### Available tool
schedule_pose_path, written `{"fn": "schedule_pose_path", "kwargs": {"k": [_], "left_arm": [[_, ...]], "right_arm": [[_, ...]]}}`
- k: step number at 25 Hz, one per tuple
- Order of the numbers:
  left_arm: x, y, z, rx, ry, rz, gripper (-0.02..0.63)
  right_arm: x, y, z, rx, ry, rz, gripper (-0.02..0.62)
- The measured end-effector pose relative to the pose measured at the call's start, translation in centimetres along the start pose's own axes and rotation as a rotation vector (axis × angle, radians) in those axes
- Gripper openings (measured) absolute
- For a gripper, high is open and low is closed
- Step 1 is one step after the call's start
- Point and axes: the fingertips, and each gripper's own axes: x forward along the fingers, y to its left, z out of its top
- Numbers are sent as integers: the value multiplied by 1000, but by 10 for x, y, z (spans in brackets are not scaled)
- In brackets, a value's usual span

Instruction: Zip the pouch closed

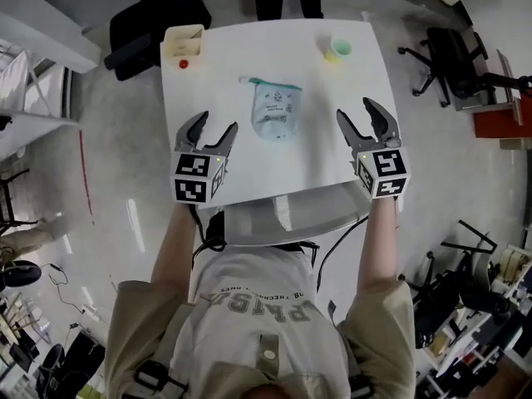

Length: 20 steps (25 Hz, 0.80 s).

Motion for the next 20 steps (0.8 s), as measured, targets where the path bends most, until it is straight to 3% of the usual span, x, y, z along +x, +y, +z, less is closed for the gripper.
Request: {"fn": "schedule_pose_path", "kwargs": {"k": [5,14,20], "left_arm": [[41,9,-6,56,42,-11,279],[142,34,-27,182,132,-97,281],[198,40,-62,204,204,-139,281]], "right_arm": [[28,-6,-9,-34,20,59,259],[69,-6,-22,-55,50,132,258],[99,2,-27,-79,64,184,258]]}}
